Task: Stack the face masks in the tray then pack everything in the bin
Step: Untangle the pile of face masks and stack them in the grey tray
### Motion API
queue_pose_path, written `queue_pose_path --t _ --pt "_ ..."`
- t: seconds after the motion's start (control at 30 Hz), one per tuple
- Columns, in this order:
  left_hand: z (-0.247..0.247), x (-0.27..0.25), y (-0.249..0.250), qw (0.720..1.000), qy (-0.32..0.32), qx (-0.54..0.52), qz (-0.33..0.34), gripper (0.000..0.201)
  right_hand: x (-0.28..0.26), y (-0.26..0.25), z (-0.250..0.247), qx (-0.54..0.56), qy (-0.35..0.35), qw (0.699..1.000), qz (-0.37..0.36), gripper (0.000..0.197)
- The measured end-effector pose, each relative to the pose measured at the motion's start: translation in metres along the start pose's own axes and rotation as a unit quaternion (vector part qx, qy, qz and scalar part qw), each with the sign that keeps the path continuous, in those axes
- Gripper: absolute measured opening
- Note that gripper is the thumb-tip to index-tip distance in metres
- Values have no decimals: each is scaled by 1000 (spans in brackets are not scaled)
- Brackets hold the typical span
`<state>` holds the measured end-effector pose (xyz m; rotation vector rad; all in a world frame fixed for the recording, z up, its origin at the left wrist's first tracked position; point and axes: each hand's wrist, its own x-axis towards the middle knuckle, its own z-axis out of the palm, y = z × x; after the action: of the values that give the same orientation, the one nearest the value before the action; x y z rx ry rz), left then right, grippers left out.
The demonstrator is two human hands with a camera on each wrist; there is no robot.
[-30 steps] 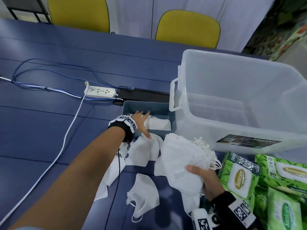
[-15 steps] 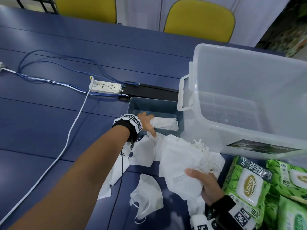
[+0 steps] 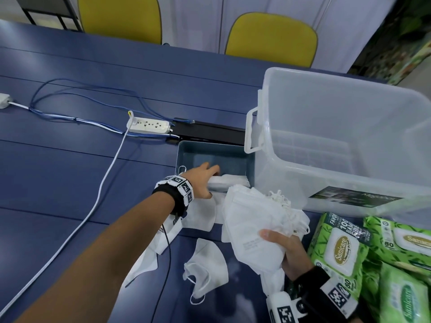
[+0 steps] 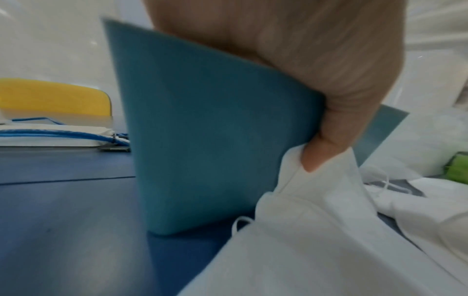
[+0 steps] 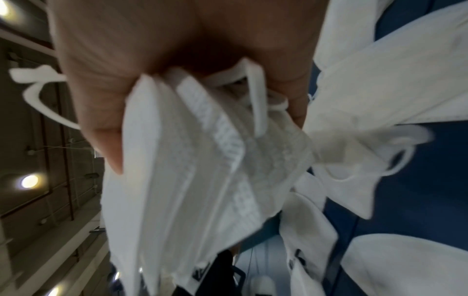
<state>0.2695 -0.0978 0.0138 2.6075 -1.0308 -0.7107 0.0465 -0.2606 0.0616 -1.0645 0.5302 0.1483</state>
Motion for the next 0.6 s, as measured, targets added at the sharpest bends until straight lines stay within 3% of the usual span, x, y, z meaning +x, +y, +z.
queue_pose_path --t 0.1,0.17,0.27,0.37,0.4,0.47,0.53,0.6 --pt "4 -15 4 1000 17 5 16 56 2 -11 8 5 -9 1000 -11 84" --pt "5 -22 4 999 24 32 30 57 7 -20 15 -4 -11 1000 -13 91" --pt "5 -36 12 996 1 76 47 32 16 -34 26 -50 -5 997 -51 97" --pt "11 -49 15 991 -51 122 14 12 23 -47 39 -177 11 977 -122 71" --pt "14 -54 15 987 -62 146 16 14 25 -50 46 -264 22 951 -163 61" --pt "19 -61 15 973 -62 219 33 28 34 -54 61 -438 40 860 -259 63" --pt "23 -70 19 951 -59 300 49 37 43 -56 76 -479 6 818 -319 66" --pt "25 -79 26 941 -74 328 44 33 57 -57 85 -536 -35 751 -383 59"
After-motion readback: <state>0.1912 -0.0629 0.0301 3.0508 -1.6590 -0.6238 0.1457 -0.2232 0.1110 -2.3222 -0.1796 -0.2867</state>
